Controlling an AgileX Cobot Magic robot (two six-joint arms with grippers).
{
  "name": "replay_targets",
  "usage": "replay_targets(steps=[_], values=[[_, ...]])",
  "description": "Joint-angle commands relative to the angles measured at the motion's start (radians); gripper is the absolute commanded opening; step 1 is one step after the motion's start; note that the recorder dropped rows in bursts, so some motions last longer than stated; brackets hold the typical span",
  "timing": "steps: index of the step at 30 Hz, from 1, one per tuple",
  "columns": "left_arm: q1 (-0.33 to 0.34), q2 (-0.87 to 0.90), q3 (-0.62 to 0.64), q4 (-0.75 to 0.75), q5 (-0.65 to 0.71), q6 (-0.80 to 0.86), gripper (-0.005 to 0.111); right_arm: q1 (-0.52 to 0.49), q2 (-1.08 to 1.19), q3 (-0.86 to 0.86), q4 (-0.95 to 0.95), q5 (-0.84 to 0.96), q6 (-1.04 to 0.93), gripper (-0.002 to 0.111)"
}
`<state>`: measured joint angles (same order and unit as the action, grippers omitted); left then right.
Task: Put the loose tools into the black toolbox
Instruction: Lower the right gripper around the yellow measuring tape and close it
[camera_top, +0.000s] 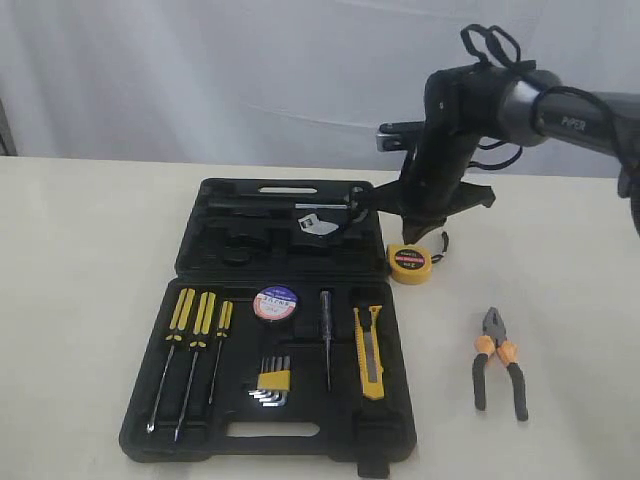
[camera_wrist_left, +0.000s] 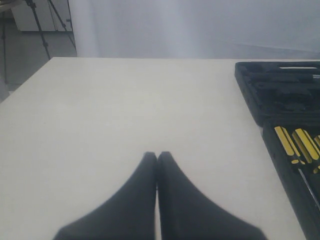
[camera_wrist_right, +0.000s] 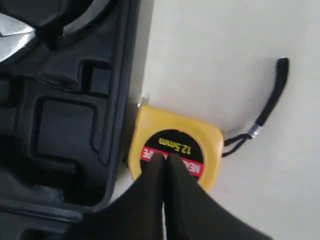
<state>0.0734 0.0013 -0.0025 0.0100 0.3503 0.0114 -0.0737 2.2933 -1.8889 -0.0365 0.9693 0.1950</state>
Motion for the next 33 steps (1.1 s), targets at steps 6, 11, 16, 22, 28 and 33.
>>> replay_targets(steps=[6, 11, 16, 22, 28, 33], values=[[-0.005, -0.001, 0.003, -0.010, -0.008, -0.004, 0.000, -0.003, 0.052, -0.067, 0.037, -0.001, -0.024, 0.000], [-0.005, -0.001, 0.003, -0.010, -0.008, -0.004, 0.000, -0.003, 0.052, -0.077, 0.037, 0.012, -0.024, 0.012], [-0.005, -0.001, 0.003, -0.010, -0.008, -0.004, 0.000, -0.003, 0.052, -0.077, 0.037, 0.072, -0.009, 0.049], [-0.005, -0.001, 0.003, -0.010, -0.008, -0.004, 0.000, -0.013, 0.052, -0.077, 0.030, 0.086, -0.002, 0.057], [-0.005, -0.001, 0.003, -0.010, -0.008, -0.004, 0.000, -0.027, 0.052, -0.077, 0.024, 0.083, 0.000, 0.057], [-0.005, -0.001, 0.003, -0.010, -0.008, -0.004, 0.000, -0.043, 0.052, -0.077, 0.024, 0.090, 0.004, 0.057]])
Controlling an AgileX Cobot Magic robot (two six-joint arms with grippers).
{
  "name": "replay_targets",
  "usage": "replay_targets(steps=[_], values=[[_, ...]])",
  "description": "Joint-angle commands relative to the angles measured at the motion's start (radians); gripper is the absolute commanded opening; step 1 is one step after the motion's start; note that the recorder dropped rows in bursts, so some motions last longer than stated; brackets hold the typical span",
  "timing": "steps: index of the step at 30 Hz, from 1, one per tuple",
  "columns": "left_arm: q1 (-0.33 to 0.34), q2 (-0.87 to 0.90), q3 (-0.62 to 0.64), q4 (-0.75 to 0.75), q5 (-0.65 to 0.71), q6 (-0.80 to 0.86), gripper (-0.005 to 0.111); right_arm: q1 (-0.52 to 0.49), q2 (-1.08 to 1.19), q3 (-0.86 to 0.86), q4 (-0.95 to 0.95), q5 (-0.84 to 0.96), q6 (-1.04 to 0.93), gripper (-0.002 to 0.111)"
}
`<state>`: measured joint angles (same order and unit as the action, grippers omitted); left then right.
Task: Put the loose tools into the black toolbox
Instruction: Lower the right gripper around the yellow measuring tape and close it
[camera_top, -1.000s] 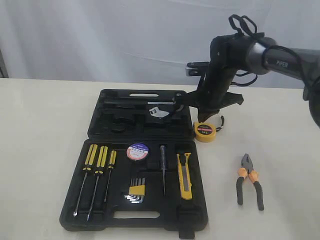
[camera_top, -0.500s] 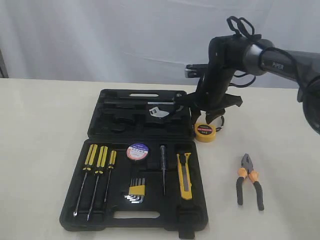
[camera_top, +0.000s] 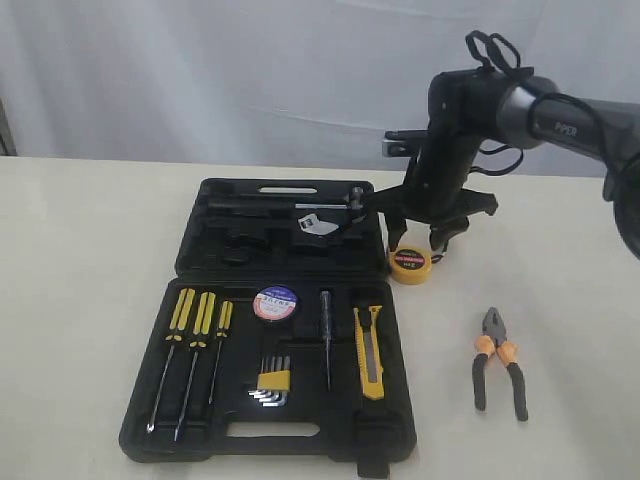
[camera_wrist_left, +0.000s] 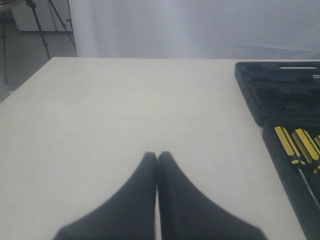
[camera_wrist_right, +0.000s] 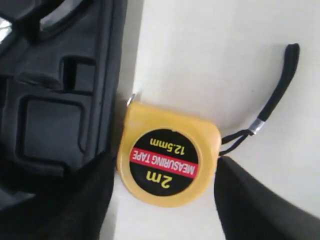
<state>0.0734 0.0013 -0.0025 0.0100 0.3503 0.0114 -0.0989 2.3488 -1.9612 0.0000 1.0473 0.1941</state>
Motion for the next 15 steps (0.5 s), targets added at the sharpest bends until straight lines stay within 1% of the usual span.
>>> replay_targets(steps=[1, 11, 15], values=[[-0.005, -0.001, 0.003, -0.010, -0.008, -0.004, 0.000, -0.020, -0.003, -0.005, -0.012, 0.012, 0.000, 0.057], [-0.005, -0.001, 0.003, -0.010, -0.008, -0.004, 0.000, -0.020, -0.003, -0.005, 0.000, -0.034, -0.015, 0.057], [-0.005, -0.001, 0.003, -0.010, -0.008, -0.004, 0.000, -0.020, -0.003, -0.005, 0.000, -0.054, -0.015, 0.059]])
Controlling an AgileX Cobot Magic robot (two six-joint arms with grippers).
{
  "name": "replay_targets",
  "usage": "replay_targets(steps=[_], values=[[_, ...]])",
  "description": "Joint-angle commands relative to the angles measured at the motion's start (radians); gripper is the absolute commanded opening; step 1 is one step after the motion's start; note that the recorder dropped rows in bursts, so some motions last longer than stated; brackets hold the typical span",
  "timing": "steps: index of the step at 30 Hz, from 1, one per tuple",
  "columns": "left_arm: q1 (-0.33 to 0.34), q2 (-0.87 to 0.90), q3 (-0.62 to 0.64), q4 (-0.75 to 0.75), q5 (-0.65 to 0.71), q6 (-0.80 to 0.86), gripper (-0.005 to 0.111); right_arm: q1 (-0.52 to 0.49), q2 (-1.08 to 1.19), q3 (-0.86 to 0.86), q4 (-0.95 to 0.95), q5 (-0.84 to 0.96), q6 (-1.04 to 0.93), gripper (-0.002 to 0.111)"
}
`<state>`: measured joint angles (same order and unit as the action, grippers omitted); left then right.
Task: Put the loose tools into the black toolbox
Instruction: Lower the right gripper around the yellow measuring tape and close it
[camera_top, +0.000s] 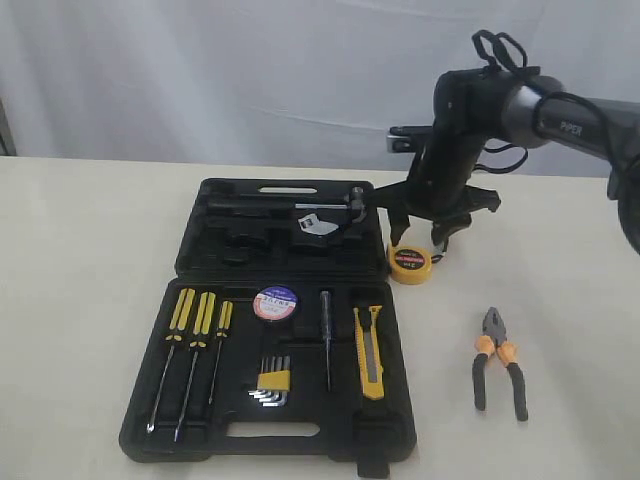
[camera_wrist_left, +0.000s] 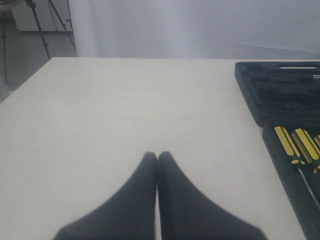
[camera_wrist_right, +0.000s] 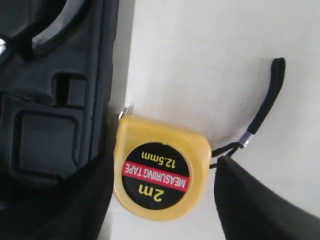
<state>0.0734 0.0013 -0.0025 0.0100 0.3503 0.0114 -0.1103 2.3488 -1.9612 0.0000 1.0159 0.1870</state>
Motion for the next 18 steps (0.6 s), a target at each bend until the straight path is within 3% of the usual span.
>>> replay_targets(steps=[1, 4, 18], values=[[-0.005, -0.001, 0.003, -0.010, -0.008, -0.004, 0.000, -0.008, -0.003, -0.005, 0.000, -0.023, -0.008, 0.061], [-0.005, -0.001, 0.003, -0.010, -0.008, -0.004, 0.000, -0.008, 0.005, -0.005, 0.000, -0.021, -0.008, 0.069], [-0.005, -0.001, 0.003, -0.010, -0.008, -0.004, 0.000, -0.008, 0.060, -0.005, 0.000, -0.001, -0.004, 0.069]])
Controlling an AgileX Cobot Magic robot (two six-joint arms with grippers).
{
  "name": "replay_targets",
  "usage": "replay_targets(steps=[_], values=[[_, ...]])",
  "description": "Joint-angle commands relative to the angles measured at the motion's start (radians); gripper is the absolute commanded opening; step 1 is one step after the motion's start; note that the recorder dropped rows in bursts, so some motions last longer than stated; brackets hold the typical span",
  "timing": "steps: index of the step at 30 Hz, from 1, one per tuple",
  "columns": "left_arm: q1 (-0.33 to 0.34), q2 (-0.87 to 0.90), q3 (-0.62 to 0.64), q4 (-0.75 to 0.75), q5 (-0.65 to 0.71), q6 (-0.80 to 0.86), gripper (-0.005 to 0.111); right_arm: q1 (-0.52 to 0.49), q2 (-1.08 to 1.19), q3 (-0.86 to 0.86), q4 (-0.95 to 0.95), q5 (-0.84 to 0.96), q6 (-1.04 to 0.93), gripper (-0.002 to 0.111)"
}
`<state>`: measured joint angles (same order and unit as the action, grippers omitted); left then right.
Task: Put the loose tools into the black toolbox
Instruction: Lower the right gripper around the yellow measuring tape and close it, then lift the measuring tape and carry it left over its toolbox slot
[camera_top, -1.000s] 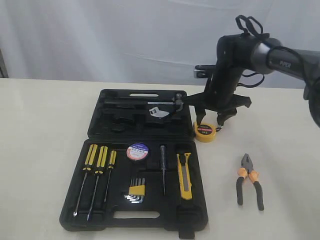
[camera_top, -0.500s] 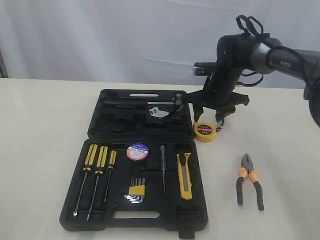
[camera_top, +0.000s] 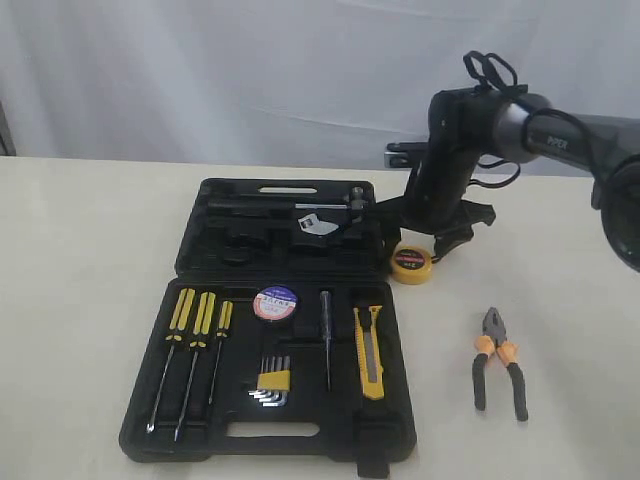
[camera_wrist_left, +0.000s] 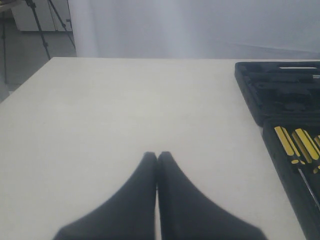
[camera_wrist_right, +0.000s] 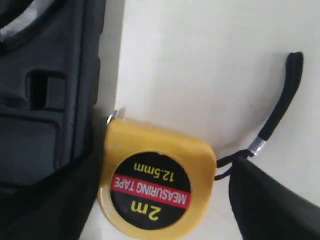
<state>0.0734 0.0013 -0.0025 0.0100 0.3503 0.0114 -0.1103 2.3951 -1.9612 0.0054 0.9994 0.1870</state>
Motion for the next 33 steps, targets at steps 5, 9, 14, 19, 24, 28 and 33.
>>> replay_targets(steps=[5, 9, 14, 19, 24, 28, 33], values=[[-0.005, -0.001, 0.003, -0.010, -0.008, -0.004, 0.000, -0.008, 0.032, -0.005, -0.005, 0.037, -0.004, 0.069], [-0.005, -0.001, 0.003, -0.010, -0.008, -0.004, 0.000, -0.008, 0.032, -0.005, -0.005, 0.030, -0.004, 0.069], [-0.005, -0.001, 0.003, -0.010, -0.008, -0.004, 0.000, -0.008, 0.032, -0.005, -0.005, 0.032, -0.004, 0.058], [-0.005, -0.001, 0.003, -0.010, -0.008, -0.004, 0.000, -0.008, 0.030, -0.005, -0.005, 0.045, -0.004, 0.028], [-0.005, -0.001, 0.003, -0.010, -0.008, -0.004, 0.000, -0.008, -0.002, -0.005, -0.005, 0.048, 0.004, 0.008], [-0.005, -0.001, 0.003, -0.010, -0.008, -0.004, 0.000, -0.007, -0.061, -0.018, -0.005, 0.068, 0.013, 0.007], [-0.005, -0.001, 0.003, -0.010, -0.008, -0.004, 0.000, 0.028, -0.103, -0.096, -0.005, 0.171, 0.050, 0.007]])
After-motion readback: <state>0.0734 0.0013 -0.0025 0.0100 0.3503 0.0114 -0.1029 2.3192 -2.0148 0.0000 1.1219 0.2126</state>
